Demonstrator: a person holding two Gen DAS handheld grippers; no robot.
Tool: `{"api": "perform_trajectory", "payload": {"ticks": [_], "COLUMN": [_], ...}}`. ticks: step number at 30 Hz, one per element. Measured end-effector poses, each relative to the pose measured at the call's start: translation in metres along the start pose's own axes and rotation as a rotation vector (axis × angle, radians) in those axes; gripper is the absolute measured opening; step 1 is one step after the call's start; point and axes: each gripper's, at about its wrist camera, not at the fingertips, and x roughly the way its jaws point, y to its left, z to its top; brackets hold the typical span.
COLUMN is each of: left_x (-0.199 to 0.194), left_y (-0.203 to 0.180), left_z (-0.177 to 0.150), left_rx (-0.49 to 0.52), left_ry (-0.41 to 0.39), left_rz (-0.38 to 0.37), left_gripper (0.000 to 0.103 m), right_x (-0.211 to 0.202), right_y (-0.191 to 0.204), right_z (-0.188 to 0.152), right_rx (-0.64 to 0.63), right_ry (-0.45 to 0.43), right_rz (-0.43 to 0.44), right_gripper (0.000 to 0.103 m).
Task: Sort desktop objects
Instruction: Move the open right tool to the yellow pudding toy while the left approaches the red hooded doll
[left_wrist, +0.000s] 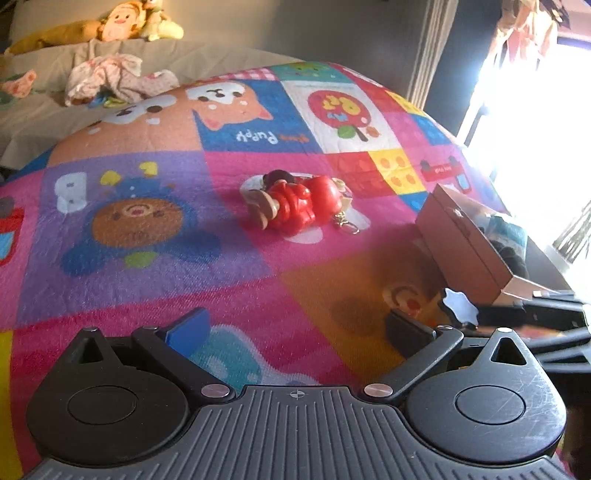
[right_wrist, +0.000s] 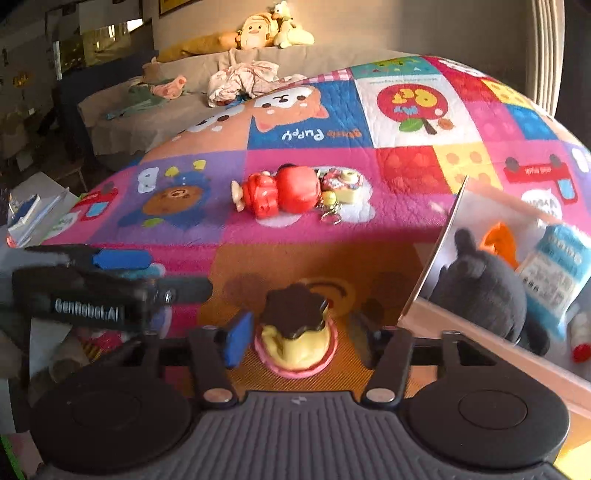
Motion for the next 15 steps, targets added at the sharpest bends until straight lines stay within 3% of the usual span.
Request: {"api": "perform_trajectory", "payload": {"ticks": [2,6,9,11,15], "left_x": [0.004,0.022,0.047,0.062,0.089], "left_y": [-0.008,-0.020,-0.027,-0.032,-0.043], "left_z": [0.008,0.037,0.062,0.074,0.083], "left_rx": [0.083,0.166,0.192,0.218,0.250], "left_ry": [-0.020,-0.078,-0.090,-0.084,-0.064], "left_rz": [0.038,0.078,0.092,0.095,0.112], "left_gripper": [0.103,0.103,0.103,0.103,0.103], "right_x": [-0.004,-0.022,-0.046,-0.060,-0.074], "right_y": [-0.001,-0.013,-0.024,-0.033,-0.044], "right_z": [-0.009,-0.030,-0.048,-0.059,-0.081], "right_rx": [0.021,0.077,0.140,0.191,0.256], "right_ry": [-0.005,-0.017,-0.062,-0.096,-0.138], "right_rz": [0.013,-0.007,-0.029,-0.044,-0.090], "right_gripper": [0.036,0.036,0.050,0.066,0.076]}}
